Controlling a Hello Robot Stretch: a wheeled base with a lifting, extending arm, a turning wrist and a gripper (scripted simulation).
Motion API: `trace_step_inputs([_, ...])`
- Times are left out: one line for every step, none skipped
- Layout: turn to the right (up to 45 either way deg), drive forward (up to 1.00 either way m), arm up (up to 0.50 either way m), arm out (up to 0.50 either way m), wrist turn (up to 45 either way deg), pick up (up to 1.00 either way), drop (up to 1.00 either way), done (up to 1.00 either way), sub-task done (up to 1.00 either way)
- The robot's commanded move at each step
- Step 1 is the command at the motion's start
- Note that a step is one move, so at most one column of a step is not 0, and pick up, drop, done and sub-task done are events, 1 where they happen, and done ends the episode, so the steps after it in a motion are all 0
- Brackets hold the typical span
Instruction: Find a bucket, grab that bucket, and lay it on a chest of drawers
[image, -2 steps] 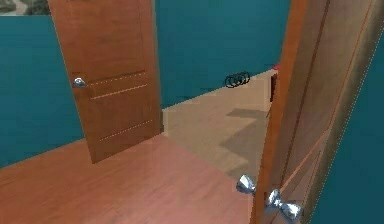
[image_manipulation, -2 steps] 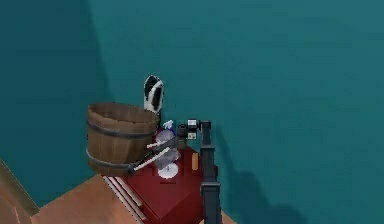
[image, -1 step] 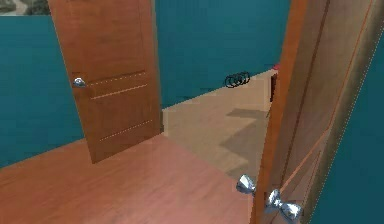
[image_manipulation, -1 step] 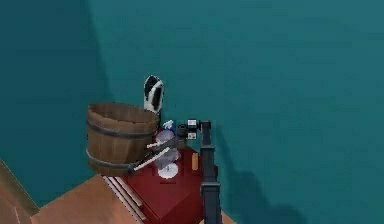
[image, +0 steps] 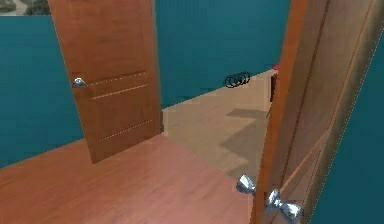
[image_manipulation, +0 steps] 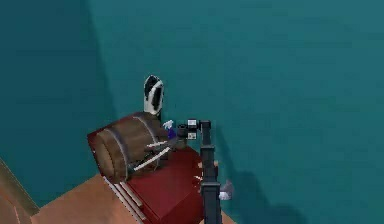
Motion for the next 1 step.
trace_step_inputs([0.0, 0.00, 0.10, 0.00, 0.0, 0.00, 0.00, 0.00, 0.00])
